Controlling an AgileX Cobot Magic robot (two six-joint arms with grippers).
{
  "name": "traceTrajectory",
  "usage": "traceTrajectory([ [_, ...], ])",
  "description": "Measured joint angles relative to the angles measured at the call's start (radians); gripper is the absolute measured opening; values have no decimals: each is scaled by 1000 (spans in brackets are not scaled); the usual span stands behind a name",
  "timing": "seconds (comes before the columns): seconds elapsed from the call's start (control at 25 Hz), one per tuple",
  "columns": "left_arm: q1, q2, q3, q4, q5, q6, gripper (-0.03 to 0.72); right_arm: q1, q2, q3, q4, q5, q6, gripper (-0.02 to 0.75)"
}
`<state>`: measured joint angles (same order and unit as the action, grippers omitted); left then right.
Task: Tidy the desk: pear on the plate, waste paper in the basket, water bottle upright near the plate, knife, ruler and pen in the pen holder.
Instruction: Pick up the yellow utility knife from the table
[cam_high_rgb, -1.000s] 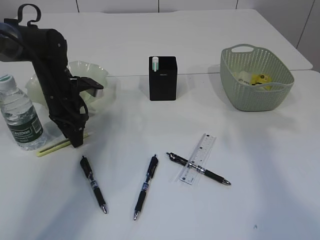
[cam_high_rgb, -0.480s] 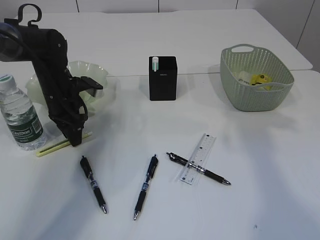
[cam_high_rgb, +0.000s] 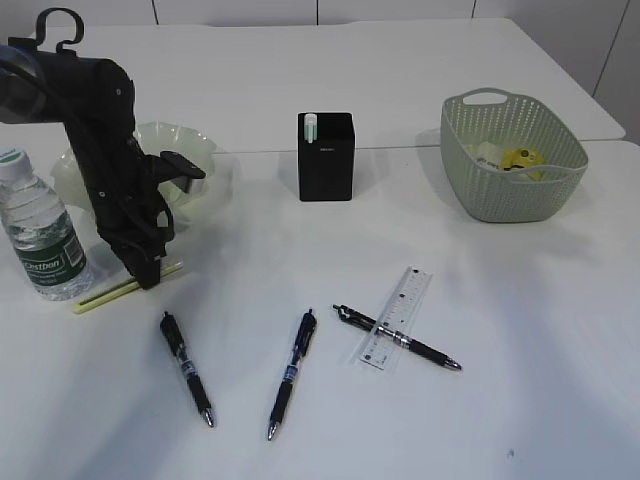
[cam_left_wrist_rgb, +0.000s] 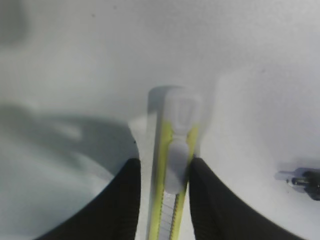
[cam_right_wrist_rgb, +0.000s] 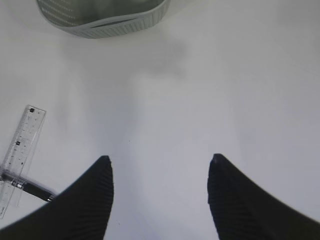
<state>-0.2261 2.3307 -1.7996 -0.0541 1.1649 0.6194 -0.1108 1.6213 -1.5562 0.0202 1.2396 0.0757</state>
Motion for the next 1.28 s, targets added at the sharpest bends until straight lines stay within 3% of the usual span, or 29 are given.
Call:
traceTrajectory([
  [0.28,0,10,-8,-2,9,0,114,0,0,0,0,0,-2,473],
  [0.8,0,17,-13,-124,45,0,111,0,0,0,0,0,-2,473],
  [1.28,0,17,-14,-131,48,0,111,0,0,0,5,0,-2,473],
])
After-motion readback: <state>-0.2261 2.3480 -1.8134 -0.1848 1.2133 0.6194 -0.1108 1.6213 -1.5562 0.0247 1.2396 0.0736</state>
